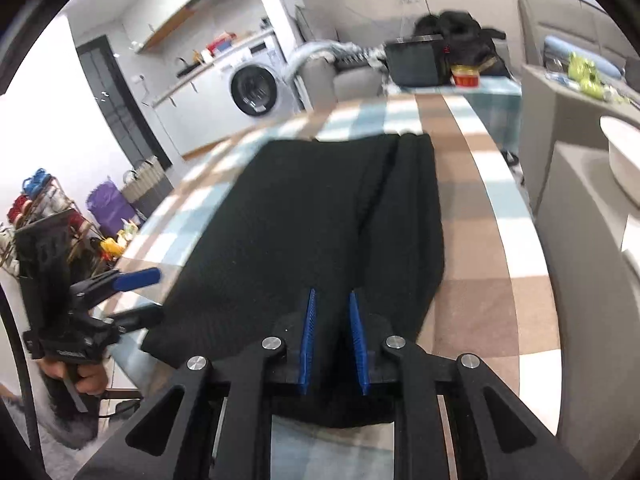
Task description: Fold small clothes
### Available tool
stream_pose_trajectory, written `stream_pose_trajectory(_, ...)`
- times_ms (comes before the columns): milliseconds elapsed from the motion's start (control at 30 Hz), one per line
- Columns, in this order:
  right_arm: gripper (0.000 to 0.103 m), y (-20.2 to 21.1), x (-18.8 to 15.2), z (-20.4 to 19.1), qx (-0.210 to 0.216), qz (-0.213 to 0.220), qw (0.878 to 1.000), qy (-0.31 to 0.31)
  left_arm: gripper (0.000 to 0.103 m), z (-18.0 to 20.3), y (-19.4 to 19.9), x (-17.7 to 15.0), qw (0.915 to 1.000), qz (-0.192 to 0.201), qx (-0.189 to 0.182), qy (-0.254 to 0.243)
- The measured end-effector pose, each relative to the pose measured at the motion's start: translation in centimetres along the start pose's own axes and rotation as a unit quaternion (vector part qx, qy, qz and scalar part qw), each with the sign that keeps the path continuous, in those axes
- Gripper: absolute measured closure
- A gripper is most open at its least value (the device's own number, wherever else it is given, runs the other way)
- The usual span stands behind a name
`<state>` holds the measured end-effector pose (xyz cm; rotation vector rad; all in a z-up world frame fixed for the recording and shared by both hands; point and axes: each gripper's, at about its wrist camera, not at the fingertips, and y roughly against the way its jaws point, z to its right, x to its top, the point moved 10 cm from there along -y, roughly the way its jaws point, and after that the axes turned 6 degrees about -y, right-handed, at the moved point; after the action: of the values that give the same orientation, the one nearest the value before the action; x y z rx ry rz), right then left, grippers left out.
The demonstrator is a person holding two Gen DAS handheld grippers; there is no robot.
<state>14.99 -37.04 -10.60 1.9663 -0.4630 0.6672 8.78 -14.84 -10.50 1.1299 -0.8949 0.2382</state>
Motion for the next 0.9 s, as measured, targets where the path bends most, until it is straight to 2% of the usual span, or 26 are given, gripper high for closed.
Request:
stream_pose_trajectory(100, 0.079, -0.2, -0.4, -1.6, 0.024, -0.003, 1.000, 0.012, 0.025, 2.2, -1.4, -0.2, 0.9990, -0.017, -0.019, -0.035)
stream_pose_trajectory(167, 0.079, -1.8, -1.5, -2.6, 0.034, -0.027, 0.999, 0.029, 0.025, 2.9, -2.4, -0.7, 0.9982, -0.033, -0.022, -0.045)
stream_pose_trajectory(267, 0.079, -3.8, -2.8, -2.7, 0.020, -0.055, 0.997, 0.056, 0.025, 3.0, -3.2, -1.8, 0.9974, -0.051, -0.021, -0.046)
stream_pose_trajectory(467, 0.077, -1.6, -2.6, -0.4, 0.012, -0.041, 0.998, 0.043, 0.024, 3.1, -1.9, -3.6, 0.9962, -0.052, -0.033, -0.061)
stream_pose_trajectory(500, 0.063, -0.9, -2.4, 0.3, 0.009, -0.038, 0.999, 0.034, 0.024, 2.9, -1.5, -3.6, 0.9966, -0.050, -0.037, -0.054)
stream_pose_trajectory(567, 0.044, 0.0, -1.7, 2.0, -0.011, -0.021, 1.000, 0.014, 0.024, 1.9, -0.6, -3.5, 0.9978, -0.041, -0.046, -0.026)
stream_pose_trajectory(667, 0.044, 0.6, -1.3, 3.6, -0.003, -0.012, 1.000, -0.025, 0.023, -0.6, 0.1, -3.1, 0.9992, -0.031, -0.024, 0.012)
stream_pose_trajectory(733, 0.044, -0.1, -1.3, 3.8, 0.017, -0.024, 0.998, -0.054, 0.023, -2.2, -0.5, -3.2, 0.9983, -0.040, -0.008, 0.041)
stream_pose_trajectory(800, 0.044, -1.0, -1.4, 3.7, 0.026, -0.032, 0.997, -0.063, 0.023, -3.2, -1.2, -3.5, 0.9962, -0.051, -0.012, 0.069)
stream_pose_trajectory(900, 0.044, -2.3, -1.7, 3.1, 0.023, -0.045, 0.997, -0.057, 0.023, -4.0, -1.9, -3.3, 0.9963, -0.047, -0.005, 0.072)
